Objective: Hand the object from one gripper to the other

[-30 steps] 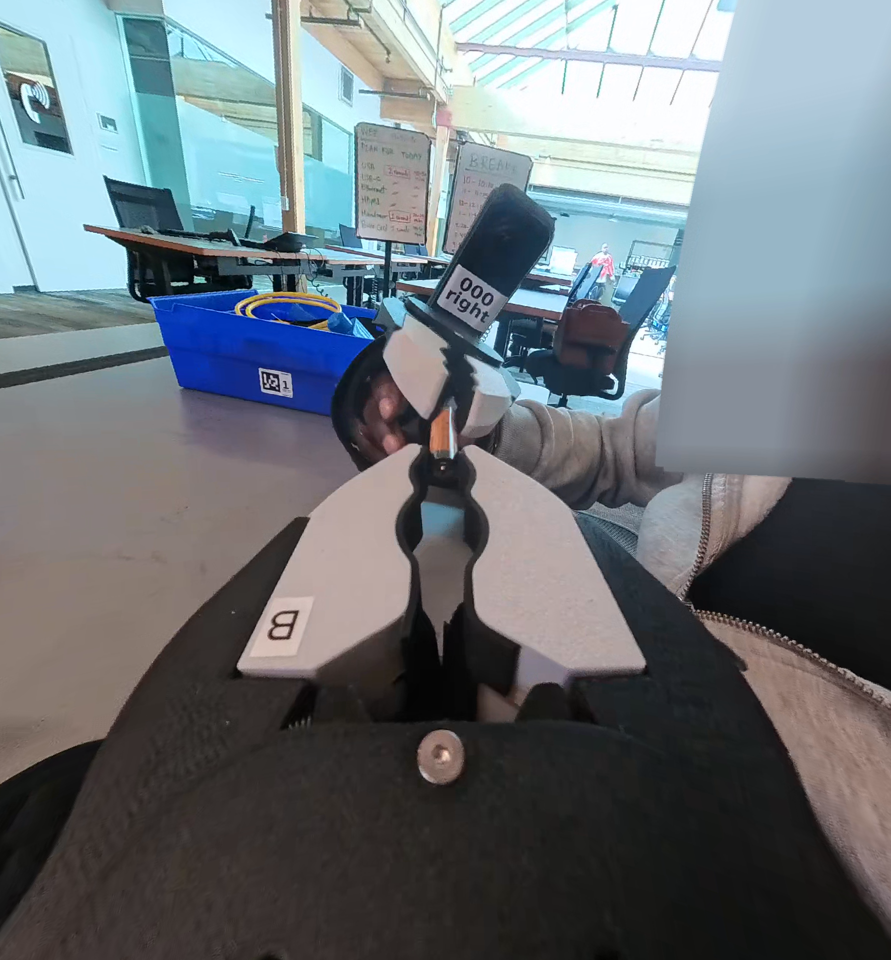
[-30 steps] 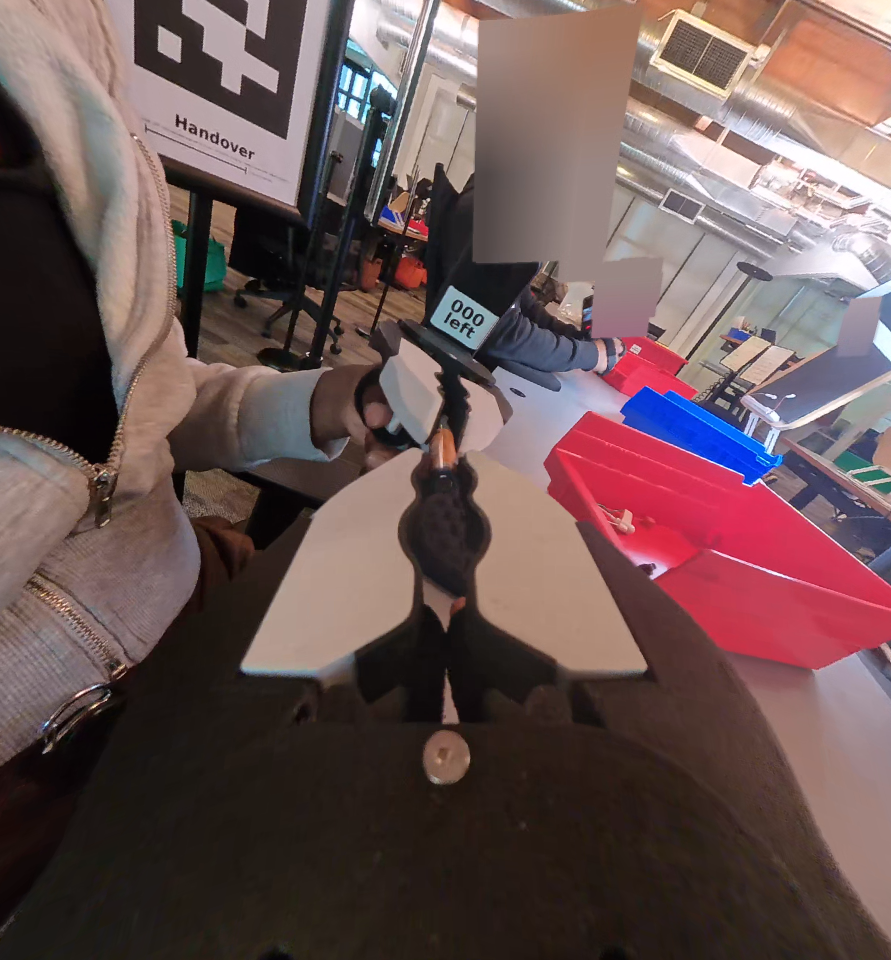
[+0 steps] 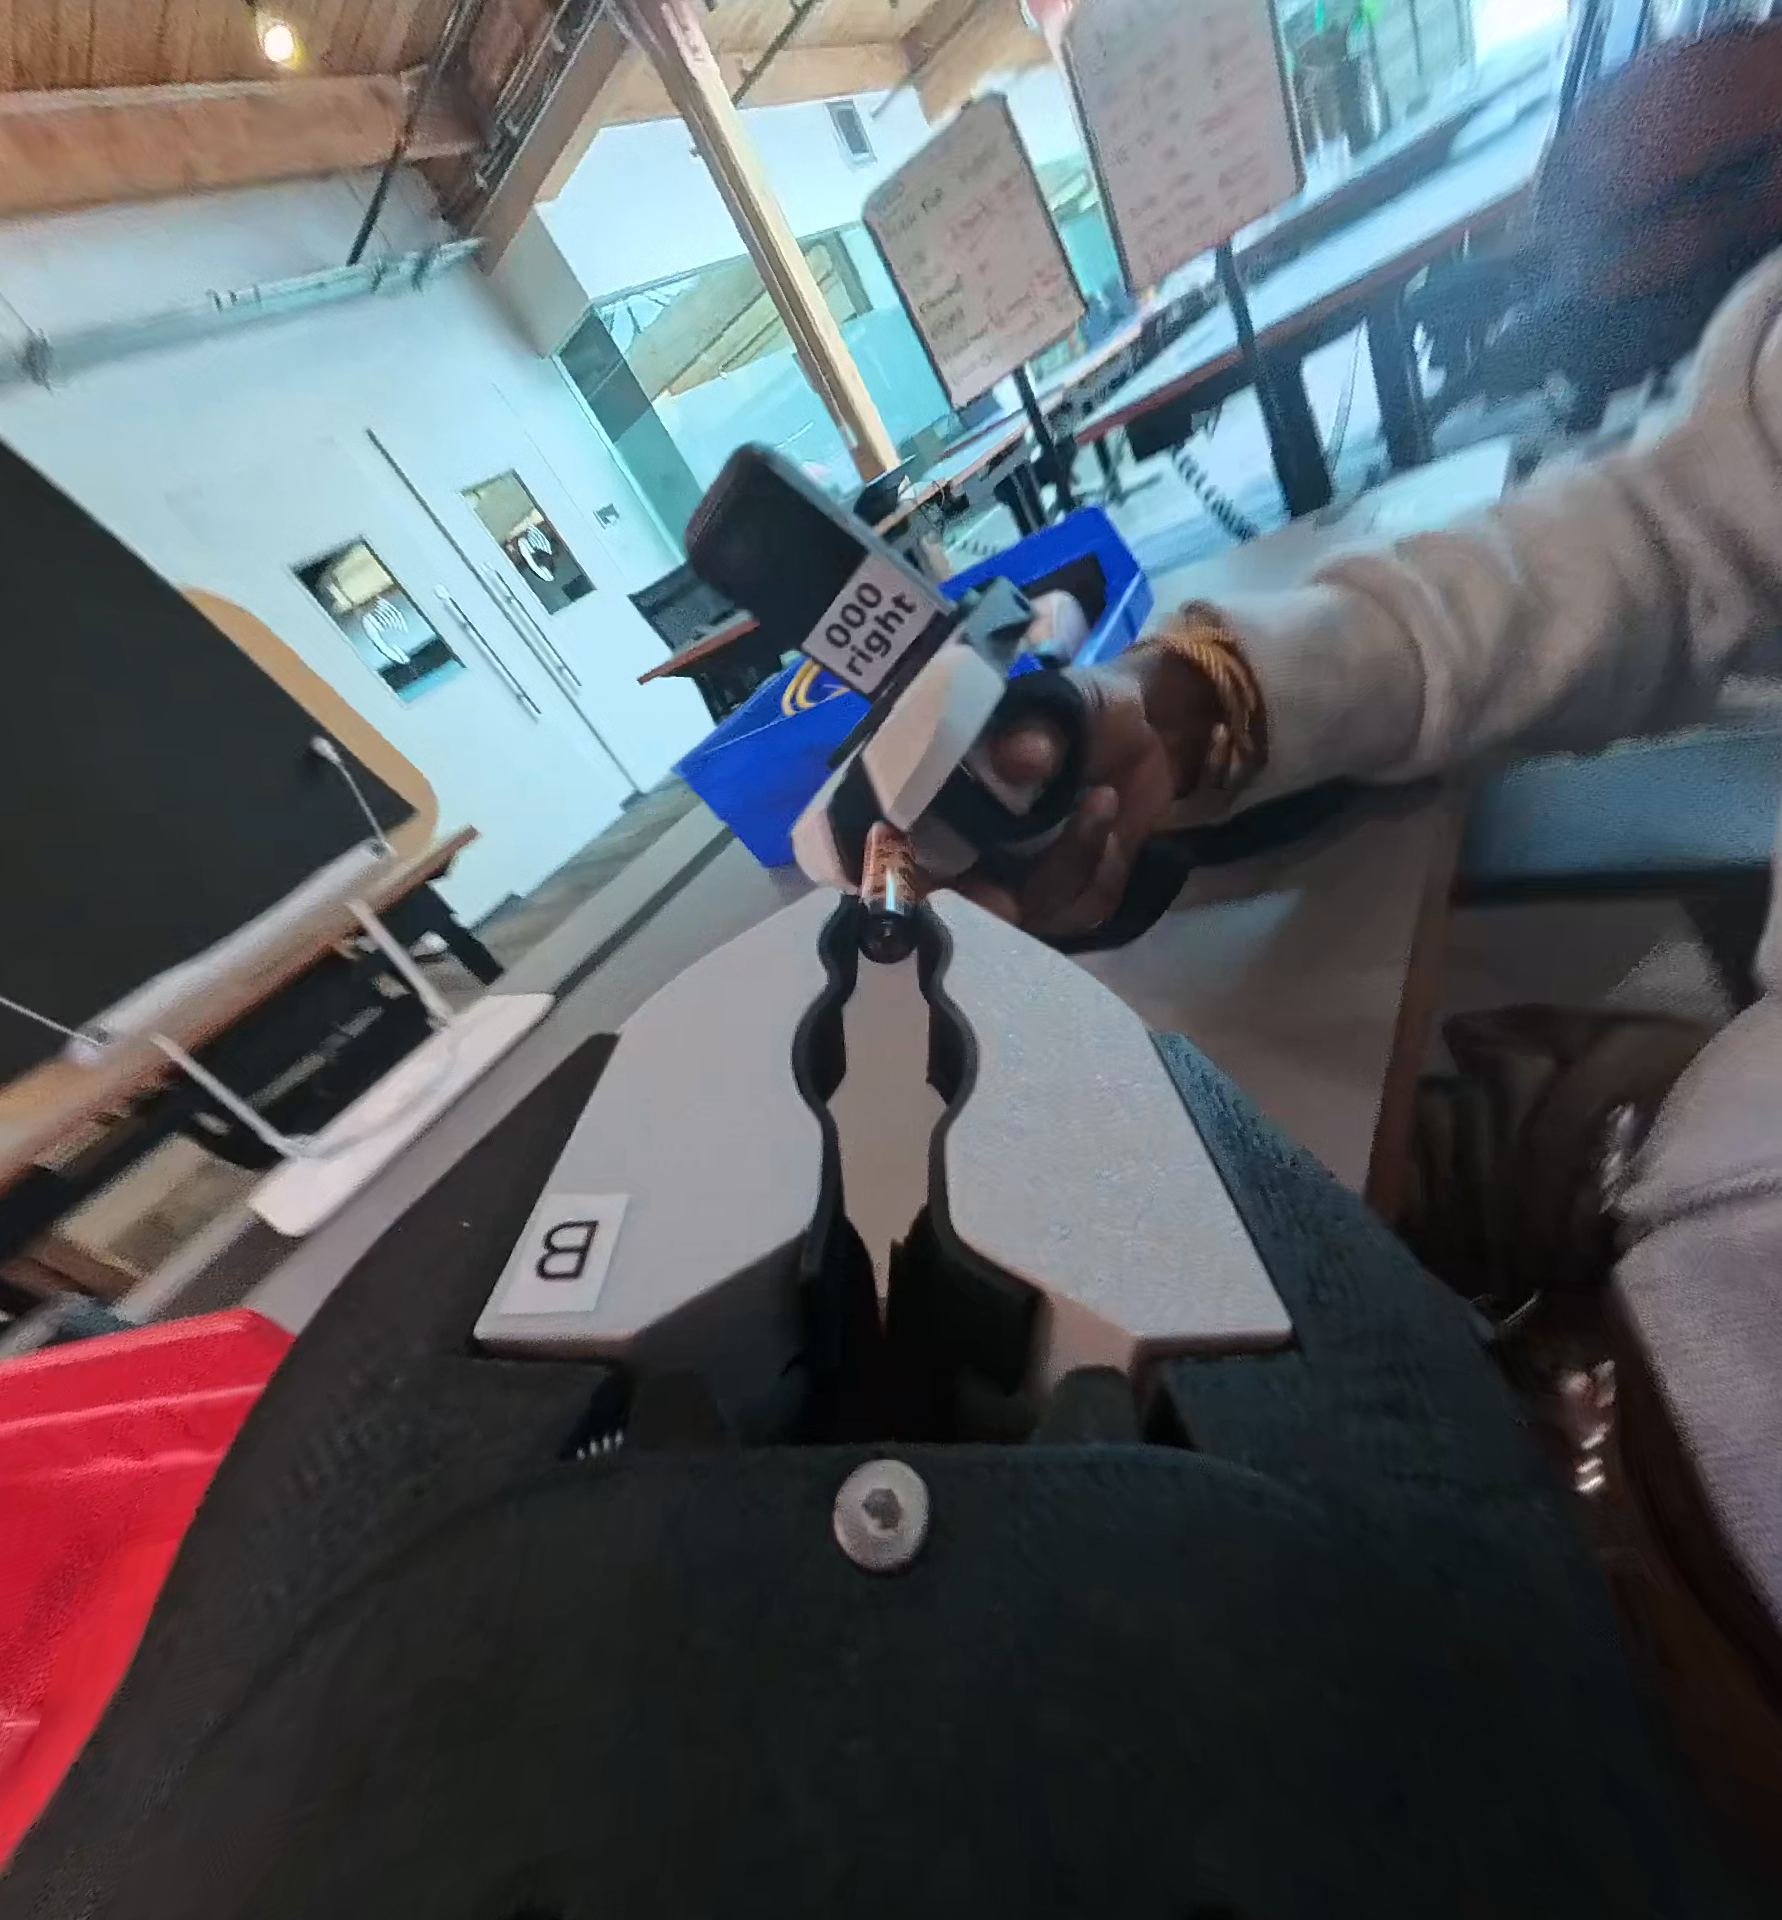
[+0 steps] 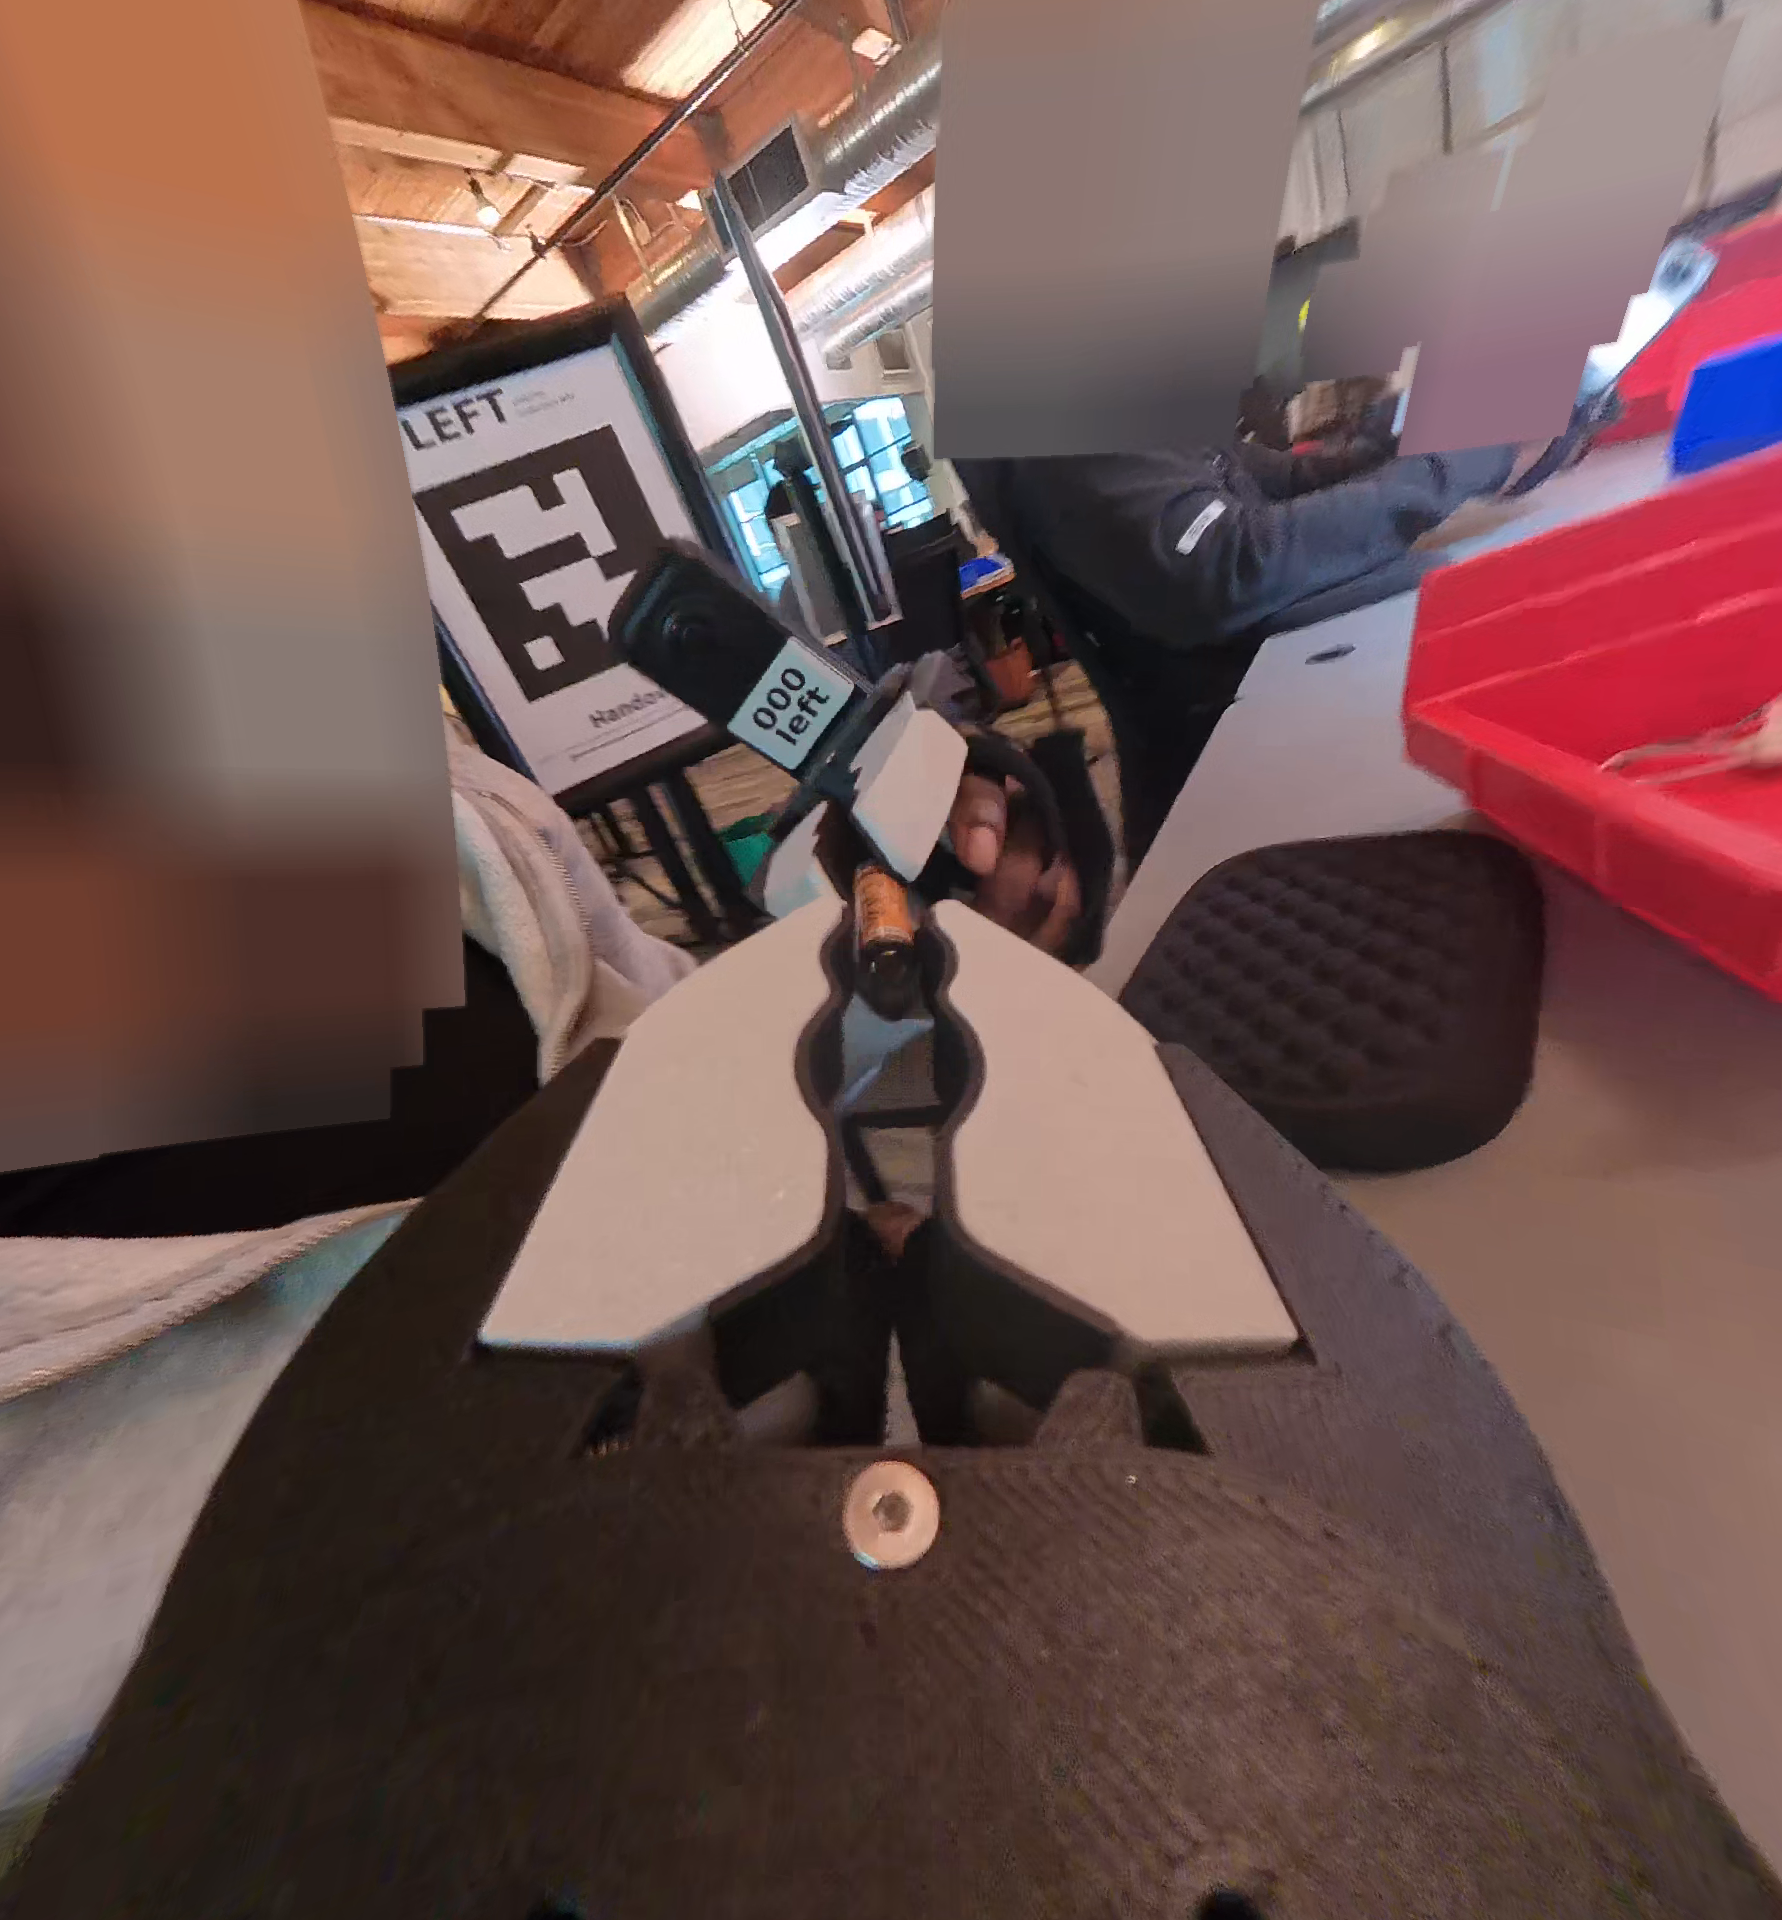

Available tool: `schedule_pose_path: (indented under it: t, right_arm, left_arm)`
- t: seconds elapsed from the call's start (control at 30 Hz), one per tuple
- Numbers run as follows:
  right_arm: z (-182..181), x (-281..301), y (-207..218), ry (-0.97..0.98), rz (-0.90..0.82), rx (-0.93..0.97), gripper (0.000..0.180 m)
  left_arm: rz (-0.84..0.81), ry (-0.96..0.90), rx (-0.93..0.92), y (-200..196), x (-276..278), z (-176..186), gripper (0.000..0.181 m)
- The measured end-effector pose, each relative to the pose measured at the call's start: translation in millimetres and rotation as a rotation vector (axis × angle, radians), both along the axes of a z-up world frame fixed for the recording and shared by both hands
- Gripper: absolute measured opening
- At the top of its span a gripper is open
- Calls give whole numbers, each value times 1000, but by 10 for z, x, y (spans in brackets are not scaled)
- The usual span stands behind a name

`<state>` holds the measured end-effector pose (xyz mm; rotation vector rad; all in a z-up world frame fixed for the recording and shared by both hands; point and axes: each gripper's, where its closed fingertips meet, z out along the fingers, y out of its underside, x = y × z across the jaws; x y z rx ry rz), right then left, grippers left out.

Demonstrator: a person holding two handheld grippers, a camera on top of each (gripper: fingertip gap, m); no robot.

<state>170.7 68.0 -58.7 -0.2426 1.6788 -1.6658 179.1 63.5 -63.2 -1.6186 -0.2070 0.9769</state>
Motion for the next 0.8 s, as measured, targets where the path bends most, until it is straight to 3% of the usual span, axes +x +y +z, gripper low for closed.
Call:
schedule_pose_path:
  t: [0.1, 0.2, 0.27, 0.53, 0.67, 0.8]
  right_arm:
    - [52, -2, 9, 214, -101, -117, 34]
    - [70, 50, 53, 538, -208, -258, 34]
    - [90, 89, 68, 641, -243, -317, 32]
    - [127, 131, 87, 709, -272, -396, 25]
    - [104, 139, 77, 736, -275, -395, 11]
    - [104, 137, 78, 695, -253, -371, 11]
  left_arm:
    - [-78, -170, 207, -6, 5, 78, 10]
    - [-207, -354, 391, -6, 39, 107, 10]
    - [-279, -401, 480, -17, 72, 158, 10]
    - [-326, -485, 508, 5, 84, 120, 10]
    - [-338, -502, 499, 33, 94, 98, 10]
    - [-320, -435, 462, 35, 94, 101, 10]
